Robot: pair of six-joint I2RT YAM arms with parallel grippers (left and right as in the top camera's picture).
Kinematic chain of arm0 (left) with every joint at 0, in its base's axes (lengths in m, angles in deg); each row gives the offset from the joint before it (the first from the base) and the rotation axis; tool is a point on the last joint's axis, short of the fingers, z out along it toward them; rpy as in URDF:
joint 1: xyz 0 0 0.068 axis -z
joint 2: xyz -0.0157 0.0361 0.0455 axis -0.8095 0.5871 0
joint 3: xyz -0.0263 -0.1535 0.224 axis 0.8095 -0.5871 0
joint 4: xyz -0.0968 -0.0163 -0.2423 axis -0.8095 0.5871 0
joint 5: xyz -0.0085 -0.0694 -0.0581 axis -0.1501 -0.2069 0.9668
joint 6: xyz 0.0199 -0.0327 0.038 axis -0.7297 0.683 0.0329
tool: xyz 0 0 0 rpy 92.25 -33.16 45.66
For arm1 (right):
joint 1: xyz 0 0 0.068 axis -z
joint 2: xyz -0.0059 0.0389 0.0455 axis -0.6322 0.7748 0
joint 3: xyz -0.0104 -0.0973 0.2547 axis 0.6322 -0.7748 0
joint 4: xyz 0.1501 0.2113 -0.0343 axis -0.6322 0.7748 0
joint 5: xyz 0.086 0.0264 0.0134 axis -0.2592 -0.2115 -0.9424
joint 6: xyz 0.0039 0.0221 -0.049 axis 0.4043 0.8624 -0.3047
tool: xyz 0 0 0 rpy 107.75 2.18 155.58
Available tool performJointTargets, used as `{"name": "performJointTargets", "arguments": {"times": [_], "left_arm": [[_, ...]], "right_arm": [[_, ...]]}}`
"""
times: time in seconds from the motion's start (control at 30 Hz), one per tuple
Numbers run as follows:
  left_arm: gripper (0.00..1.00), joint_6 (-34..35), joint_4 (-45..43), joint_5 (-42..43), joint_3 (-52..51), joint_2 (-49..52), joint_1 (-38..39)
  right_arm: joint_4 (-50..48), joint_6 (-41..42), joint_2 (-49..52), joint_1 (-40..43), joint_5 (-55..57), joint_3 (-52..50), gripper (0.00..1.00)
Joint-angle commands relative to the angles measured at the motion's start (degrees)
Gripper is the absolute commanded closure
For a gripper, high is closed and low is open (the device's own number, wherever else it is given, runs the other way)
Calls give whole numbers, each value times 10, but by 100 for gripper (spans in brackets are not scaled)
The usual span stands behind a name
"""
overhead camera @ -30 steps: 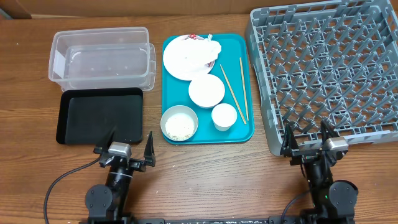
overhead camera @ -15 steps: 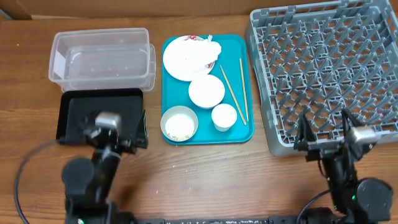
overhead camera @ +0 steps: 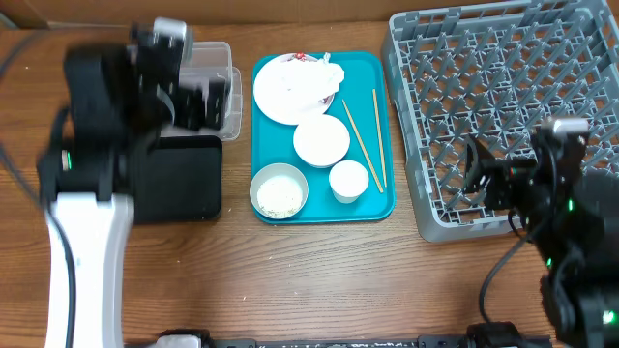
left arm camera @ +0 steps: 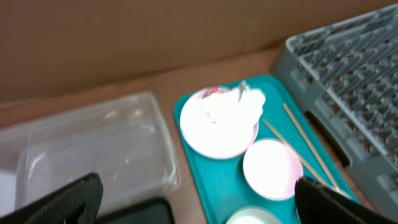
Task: Sort waste into correct bins and load items into the dishwasher
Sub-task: 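Reach the left gripper to the white tissue on the plate and grasp it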
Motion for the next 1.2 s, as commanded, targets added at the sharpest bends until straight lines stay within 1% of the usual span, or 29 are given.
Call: {"name": "performJointTargets", "arguments": {"times": [0.0,0.13,0.2,0.27,0.3,0.43,0.6,0.7,0.77,0.83,1.1,1.17], "left_arm": [[0,-43,85,21,198,133,32],[0,-79,170,17,372,261,66],[0,-99,196,16,435,315,82],[0,-130,210,15,468,356,96],[0,-151,211,16,472,373,104],[0,-192,200,16,472,421,124],[0,-191,175,17,472,487,129],[0,-190,141,17,472,533,129],[0,-168,119,17,472,558,129],[0,-165,102,16,472,580,129],[0,-164,33,-47,472,658,133],[0,-153,20,-56,472,671,133]], "right_arm": [[55,0,56,-3,-14,79,0],[102,0,100,-3,-23,120,0],[107,0,113,-3,-25,122,0],[113,0,121,-3,-29,122,0],[120,0,129,-3,-29,122,0],[145,2,146,-3,-35,122,0],[183,2,167,-3,-59,122,0],[194,2,176,-3,-59,122,0],[198,2,180,-3,-59,122,0],[201,2,184,-3,-59,122,0],[206,2,189,-3,-59,122,0],[206,2,189,-3,-59,122,0]]}}
